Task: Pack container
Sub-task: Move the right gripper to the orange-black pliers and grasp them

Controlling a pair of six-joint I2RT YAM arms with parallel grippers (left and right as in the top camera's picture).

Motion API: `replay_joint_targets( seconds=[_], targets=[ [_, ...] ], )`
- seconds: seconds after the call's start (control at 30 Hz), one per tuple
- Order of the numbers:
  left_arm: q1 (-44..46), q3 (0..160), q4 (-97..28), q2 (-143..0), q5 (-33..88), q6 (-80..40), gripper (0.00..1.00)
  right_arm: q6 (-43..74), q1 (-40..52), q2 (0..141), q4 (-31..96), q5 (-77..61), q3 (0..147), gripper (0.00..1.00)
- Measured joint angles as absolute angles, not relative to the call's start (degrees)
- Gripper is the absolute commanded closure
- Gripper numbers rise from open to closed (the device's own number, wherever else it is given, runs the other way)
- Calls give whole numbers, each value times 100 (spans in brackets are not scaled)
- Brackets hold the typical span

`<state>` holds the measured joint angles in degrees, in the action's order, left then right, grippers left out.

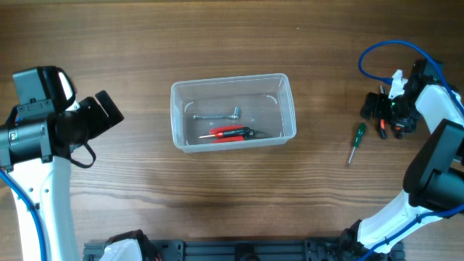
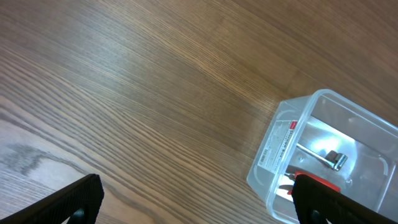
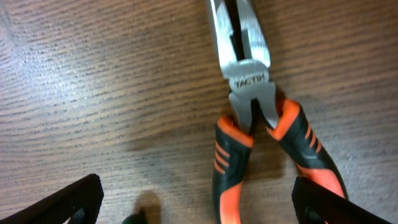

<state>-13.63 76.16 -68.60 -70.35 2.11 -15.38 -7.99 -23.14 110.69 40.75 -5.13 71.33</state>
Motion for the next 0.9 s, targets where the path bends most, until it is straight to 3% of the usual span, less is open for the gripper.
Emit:
replay_joint_targets(
  seconds=[0.43, 0.5, 0.67, 0.9],
  targets=[
    [-1363, 7616, -6858, -7035, 292, -1540, 0, -1041, -2244, 11268, 4003, -451, 7150, 11],
    [-1363, 7616, -6858, -7035, 292, -1540, 0, -1057, -2220, 11277, 3999, -408, 7150, 16],
    [-1363, 7616, -6860, -7035, 292, -1540, 0, -1052, -2128, 11290, 3994, -331, 7150, 42],
    [-1363, 7616, -6858, -7035, 292, -1540, 0, -1057, -2082, 11295, 3999, -338, 7150, 53]
  ],
)
